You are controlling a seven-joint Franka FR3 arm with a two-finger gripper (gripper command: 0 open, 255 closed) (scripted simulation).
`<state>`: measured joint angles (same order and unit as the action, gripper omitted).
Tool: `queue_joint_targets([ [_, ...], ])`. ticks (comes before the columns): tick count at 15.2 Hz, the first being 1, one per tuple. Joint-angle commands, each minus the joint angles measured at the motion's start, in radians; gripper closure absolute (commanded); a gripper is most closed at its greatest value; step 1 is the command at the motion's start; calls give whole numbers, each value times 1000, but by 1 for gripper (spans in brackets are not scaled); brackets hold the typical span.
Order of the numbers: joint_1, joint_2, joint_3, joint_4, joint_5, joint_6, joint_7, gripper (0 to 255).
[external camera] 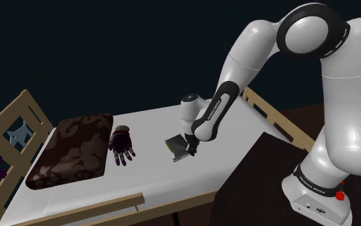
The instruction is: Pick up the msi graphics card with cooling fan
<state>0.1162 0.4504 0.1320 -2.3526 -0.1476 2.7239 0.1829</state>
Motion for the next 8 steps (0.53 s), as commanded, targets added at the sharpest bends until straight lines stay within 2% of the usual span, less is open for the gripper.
queue_joint_targets([
  [1, -6, -26, 7, -4, 7, -21, -6, 255],
  [8, -19, -98, 25, -18, 30, -79, -22, 255],
])
